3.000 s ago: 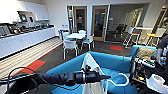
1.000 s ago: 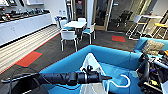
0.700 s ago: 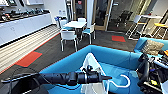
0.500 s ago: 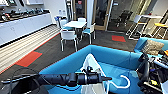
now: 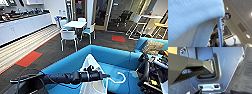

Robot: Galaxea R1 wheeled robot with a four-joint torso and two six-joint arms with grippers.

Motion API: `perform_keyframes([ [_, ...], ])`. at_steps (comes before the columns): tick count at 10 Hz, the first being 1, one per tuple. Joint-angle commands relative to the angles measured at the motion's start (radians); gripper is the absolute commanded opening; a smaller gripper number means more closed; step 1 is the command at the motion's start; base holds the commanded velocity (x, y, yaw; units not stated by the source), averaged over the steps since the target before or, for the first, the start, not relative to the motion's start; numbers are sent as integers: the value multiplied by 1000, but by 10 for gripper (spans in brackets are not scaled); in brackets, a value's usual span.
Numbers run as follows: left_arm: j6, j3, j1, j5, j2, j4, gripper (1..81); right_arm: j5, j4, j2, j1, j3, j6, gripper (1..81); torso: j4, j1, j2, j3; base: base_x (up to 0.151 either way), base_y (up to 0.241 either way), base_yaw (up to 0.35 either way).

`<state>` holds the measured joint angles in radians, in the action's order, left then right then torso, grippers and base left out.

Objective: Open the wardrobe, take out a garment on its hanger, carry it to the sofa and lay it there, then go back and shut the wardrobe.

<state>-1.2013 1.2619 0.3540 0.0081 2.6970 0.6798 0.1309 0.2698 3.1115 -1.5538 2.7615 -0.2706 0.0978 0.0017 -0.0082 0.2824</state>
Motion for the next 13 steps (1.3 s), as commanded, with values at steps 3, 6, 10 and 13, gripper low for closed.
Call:
perform_keyframes([
  [3, 20, 56, -163, -34, 135, 37, 10, -62, 2, 8, 5, -10, 4, 811, 0, 0, 0, 0, 0, 0, 0],
  [6, 9, 56, -210, -33, 207, 26, 10, -62, 2, 8, 5, -10, 4, 811, 0, 0, 0, 0, 0, 0, 0],
  [10, 2, 45, -224, -33, 224, 27, 10, -62, 2, 8, 7, -10, 4, 811, 0, 0, 0, 0, 0, 0, 0],
  [13, 2, 145, -207, -34, 244, 38, 10, -62, 2, 8, 7, -10, 4, 811, 0, 0, 0, 0, 0, 0, 0],
])
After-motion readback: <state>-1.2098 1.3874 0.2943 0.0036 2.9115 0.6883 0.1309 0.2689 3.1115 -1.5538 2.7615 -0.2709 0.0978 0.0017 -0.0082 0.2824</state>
